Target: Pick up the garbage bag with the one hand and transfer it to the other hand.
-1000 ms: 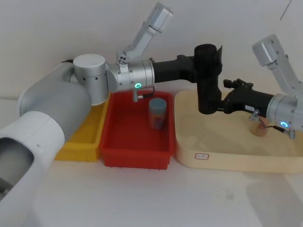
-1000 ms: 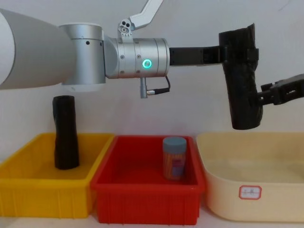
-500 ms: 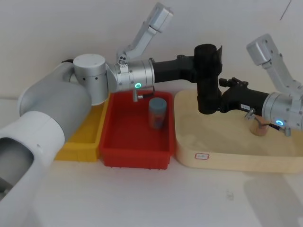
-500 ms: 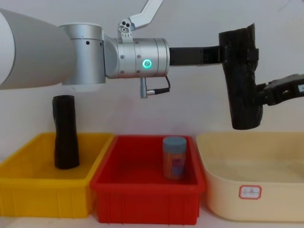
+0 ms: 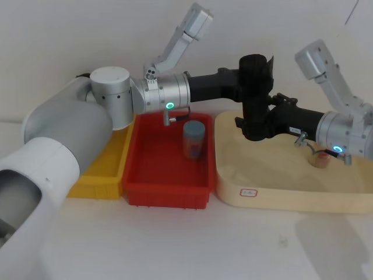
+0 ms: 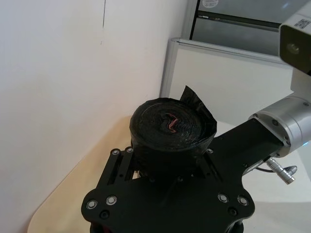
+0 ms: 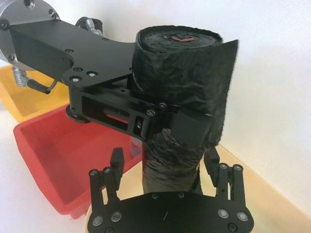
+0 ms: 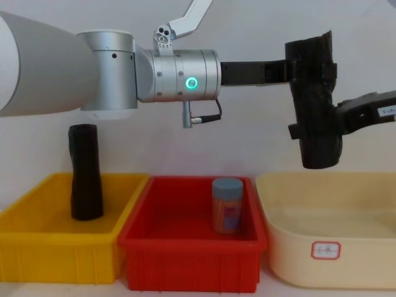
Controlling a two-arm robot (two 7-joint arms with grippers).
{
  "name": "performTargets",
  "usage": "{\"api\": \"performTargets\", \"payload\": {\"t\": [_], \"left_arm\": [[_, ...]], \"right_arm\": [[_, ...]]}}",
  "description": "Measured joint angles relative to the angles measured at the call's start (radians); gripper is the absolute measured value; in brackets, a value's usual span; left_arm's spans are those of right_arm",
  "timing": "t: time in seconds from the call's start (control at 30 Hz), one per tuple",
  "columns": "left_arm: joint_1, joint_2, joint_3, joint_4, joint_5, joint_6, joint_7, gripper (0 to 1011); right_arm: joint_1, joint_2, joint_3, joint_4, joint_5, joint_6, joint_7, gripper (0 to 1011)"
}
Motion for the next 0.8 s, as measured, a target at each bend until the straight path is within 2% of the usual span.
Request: {"api": "performTargets", "payload": {"t": [0.33, 0.7, 0.8], "left_arm": [[0.0, 0.0, 0.0, 0.0, 0.0, 0.0, 0.0, 437], [0.0, 0.0, 0.0, 0.0, 0.0, 0.0, 0.0, 437], [0.0, 0.0, 0.0, 0.0, 0.0, 0.0, 0.001, 437]], "right_arm": [[0.037, -0.02, -0.029, 0.057, -0.002, -0.008, 0.009, 1000], [0.062, -0.034, -0.045, 0.097, -0.001, -0.015, 0.012, 1000], [0.066, -0.037, -0.048, 0.103, -0.001, -0.016, 0.012, 951]]}}
